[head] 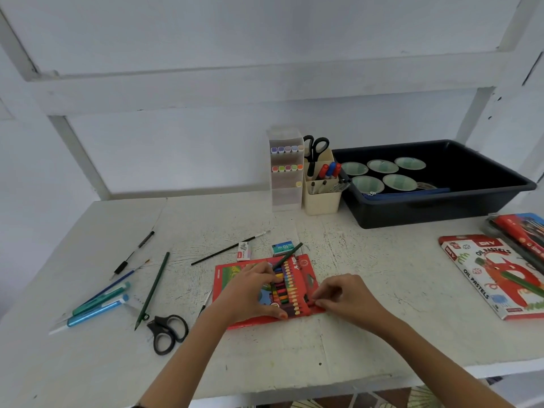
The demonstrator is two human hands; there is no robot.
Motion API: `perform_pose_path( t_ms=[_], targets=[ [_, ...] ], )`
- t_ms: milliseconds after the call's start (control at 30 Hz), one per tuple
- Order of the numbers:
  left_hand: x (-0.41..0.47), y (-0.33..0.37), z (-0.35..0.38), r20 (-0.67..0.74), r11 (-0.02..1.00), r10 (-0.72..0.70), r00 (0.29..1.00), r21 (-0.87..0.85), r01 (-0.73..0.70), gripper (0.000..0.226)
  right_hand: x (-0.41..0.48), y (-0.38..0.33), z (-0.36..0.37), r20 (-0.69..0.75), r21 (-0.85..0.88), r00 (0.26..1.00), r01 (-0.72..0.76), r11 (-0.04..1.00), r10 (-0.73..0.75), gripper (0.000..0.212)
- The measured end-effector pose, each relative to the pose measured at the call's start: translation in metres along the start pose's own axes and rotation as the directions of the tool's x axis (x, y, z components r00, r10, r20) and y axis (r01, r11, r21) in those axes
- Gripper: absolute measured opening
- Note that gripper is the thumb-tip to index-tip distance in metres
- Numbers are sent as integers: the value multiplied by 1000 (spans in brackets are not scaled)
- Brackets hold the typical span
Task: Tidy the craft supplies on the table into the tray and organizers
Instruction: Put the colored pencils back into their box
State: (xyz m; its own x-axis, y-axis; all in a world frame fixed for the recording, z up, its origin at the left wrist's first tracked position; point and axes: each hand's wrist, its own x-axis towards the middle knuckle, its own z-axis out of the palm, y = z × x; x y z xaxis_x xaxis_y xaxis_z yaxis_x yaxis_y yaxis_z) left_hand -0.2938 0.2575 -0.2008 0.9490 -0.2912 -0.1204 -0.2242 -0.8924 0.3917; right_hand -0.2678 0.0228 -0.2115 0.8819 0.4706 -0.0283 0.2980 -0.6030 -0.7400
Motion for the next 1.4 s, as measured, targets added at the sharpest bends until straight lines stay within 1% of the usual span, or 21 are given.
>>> perform_pose_path(
  t_ms=[67, 200, 267, 300, 333, 367, 400, 433, 467, 500, 533, 567, 600, 700, 800, 900, 1067, 1133, 1200, 1300, 1400],
  targets=[
    [0, -1, 0, 2, 1000, -1, 1000, 0, 1, 78, 1, -3, 5, -14, 38, 1000, 26, 999, -26, 25],
    [0, -1, 2, -32, 999, 9, 999, 32, -8, 78, 1, -9, 15, -49, 76, 998, 34, 997, -30, 23],
    [-2, -2, 4, -36, 999, 31, 999, 28, -30, 76, 3, -9, 12, -8, 65, 1000, 21, 998, -21, 20],
    [-2, -3, 4, -38, 999, 40, 998, -21, -41, 72, 4, -10, 9, 20, 62, 1000, 10, 998, -12, 18],
    [-2, -3, 4, -58, 990, 48, 997, -128, -56, 65, 7, -12, 7, 27, 55, 1000, -2, 999, 0, 16],
    [-3, -4, 4, -112, 959, 39, 993, -273, -69, 54, 10, -15, 5, -3, 45, 1000, -13, 999, 14, 14],
    [-3, -4, 4, -203, 909, -9, 979, -409, -77, 39, 15, -18, 5, -59, 36, 998, -22, 999, 24, 13],
    [-3, -4, 4, -317, 863, -103, 943, -500, -74, 26, 20, -23, 6, -121, 37, 992, -33, 999, 37, 11],
    [-3, -7, 3, -423, 834, -220, 879, -549, -55, 17, 26, -30, 9, -171, 49, 984, -49, 998, 57, 9],
    [-4, -10, 1, -489, 815, -327, 809, -578, -20, 13, 33, -37, 13, -200, 70, 976, -78, 995, 91, 7],
    [-4, -15, 0, -511, 806, -402, 759, -591, 29, 12, 41, -45, 18, -219, 78, 966, -119, 990, 134, 5],
    [-5, -20, -1, -507, 807, -446, 737, -584, 86, 12, 49, -50, 24, -236, 72, 955, -167, 983, 180, 9],
    [-8, -27, -1, -497, 818, -462, 735, -558, 138, 13, 58, -56, 30, -245, 63, 942, -222, 973, 231, 16],
    [-17, -41, 2, -459, 868, -428, 779, -447, 214, 18, 81, -73, 44, -244, 8, 897, -378, 926, 368, 33],
    [-25, -46, 5, -420, 924, -341, 841, -315, 218, 18, 91, -86, 53, -220, -106, 891, -427, 898, 398, 35],
    [-27, -48, 8, -420, 951, -285, 862, -238, 199, 18, 94, -88, 63, -210, -114, 883, -449, 886, 420, 31],
    [-27, -48, 13, -434, 964, -254, 864, -188, 189, 19, 94, -82, 67, -188, 36, 868, -462, 886, 460, 21],
    [-27, -48, 14, -435, 970, -238, 868, -152, 190, 20, 94, -81, 62, -185, 66, 859, -473, 879, 477, 20],
    [-27, -48, 15, -439, 975, -220, 871, -113, 189, 20, 94, -80, 56, -170, 146, 844, -488, 860, 508, 20],
    [-28, -47, 16, -443, 979, -206, 872, -91, 185, 20, 89, -79, 46, -118, 335, 783, -548, 767, 611, 23],
    [-28, -48, 15, -437, 979, -202, 876, -88, 182, 20, 82, -72, 25, 38, 480, 736, -607, 634, 676, 23]
  ],
)
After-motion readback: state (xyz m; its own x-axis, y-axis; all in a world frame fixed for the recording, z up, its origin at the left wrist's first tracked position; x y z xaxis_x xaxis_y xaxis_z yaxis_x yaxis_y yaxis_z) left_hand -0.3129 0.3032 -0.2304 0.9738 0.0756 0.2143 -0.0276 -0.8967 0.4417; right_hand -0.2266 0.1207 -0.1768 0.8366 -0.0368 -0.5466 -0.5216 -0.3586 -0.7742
